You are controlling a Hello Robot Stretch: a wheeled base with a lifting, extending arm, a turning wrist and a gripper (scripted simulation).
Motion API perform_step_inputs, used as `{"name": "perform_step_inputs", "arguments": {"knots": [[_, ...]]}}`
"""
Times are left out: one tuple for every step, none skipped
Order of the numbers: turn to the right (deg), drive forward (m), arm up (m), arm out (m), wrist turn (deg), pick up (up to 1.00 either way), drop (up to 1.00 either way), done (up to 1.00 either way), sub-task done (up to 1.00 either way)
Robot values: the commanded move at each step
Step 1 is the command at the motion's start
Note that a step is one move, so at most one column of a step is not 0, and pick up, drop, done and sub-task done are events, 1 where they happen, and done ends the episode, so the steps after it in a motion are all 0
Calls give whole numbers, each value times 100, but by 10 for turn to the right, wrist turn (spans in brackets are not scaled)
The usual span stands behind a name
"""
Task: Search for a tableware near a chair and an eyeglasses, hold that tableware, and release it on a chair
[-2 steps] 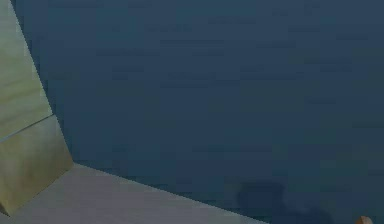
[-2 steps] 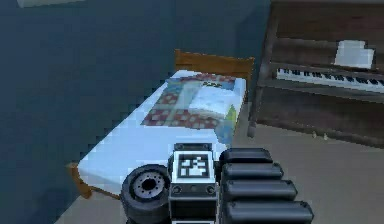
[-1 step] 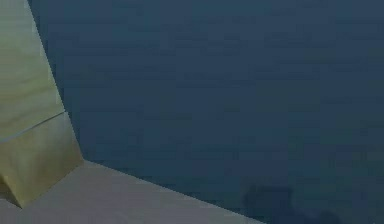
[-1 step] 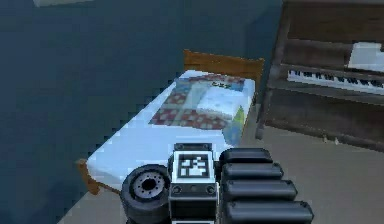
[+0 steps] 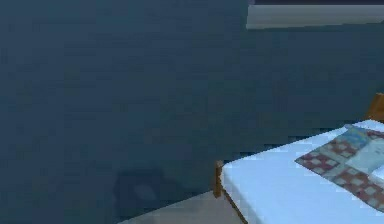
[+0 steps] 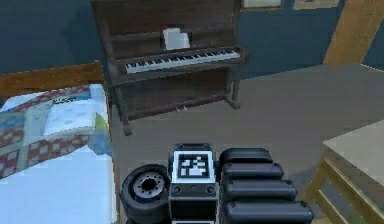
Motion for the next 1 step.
{"name": "perform_step_inputs", "arguments": {"knots": [[450, 0, 0, 0, 0, 0, 0, 0, 0]]}}
